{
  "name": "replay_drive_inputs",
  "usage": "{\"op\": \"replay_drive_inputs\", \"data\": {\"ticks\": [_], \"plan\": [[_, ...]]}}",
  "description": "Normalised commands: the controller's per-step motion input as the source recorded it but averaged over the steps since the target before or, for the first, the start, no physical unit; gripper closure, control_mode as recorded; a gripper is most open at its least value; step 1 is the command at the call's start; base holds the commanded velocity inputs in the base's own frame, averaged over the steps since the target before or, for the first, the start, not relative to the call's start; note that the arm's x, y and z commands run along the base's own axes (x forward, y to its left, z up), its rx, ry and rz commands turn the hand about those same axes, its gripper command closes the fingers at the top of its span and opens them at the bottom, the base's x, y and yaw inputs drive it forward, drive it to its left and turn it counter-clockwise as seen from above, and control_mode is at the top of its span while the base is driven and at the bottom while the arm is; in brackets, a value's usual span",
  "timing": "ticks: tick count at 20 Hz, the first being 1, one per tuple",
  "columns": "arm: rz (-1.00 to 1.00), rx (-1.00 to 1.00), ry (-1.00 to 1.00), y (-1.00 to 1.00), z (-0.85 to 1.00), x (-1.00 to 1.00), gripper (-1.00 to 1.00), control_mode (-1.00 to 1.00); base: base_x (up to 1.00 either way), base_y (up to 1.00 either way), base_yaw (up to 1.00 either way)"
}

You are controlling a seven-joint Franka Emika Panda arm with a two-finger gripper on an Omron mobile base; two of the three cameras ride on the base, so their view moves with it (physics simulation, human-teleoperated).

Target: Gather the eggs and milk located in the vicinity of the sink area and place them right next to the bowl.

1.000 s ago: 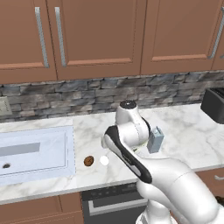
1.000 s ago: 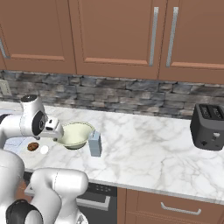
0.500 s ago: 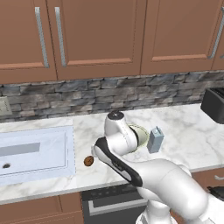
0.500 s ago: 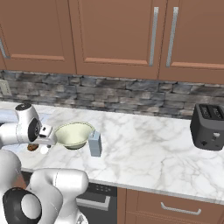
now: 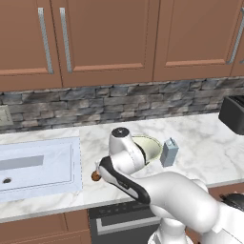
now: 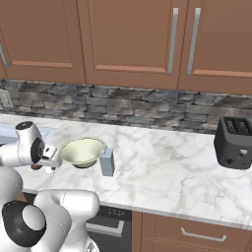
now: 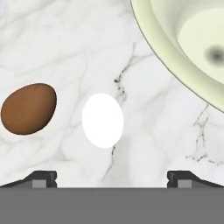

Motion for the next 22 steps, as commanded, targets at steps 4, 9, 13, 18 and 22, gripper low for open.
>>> {"op": "replay_drive_inputs", "data": {"ticks": [4, 9, 13, 18, 22], "plan": [[-0.11, 0.00, 0.00, 0.00, -0.14, 0.07, -1.00, -1.00, 0.00, 0.00, 0.00], [-0.10, 0.02, 0.00, 0.00, -0.04, 0.08, -1.00, -1.00, 0.00, 0.00, 0.00], [-0.09, 0.00, 0.00, 0.00, 0.00, 0.16, -1.00, -1.00, 0.00, 0.00, 0.00], [-0.02, 0.00, 0.00, 0.00, -0.09, 0.10, -1.00, -1.00, 0.00, 0.00, 0.00], [0.00, 0.00, 0.00, 0.01, -0.18, 0.07, -1.00, -1.00, 0.00, 0.00, 0.00]]}}
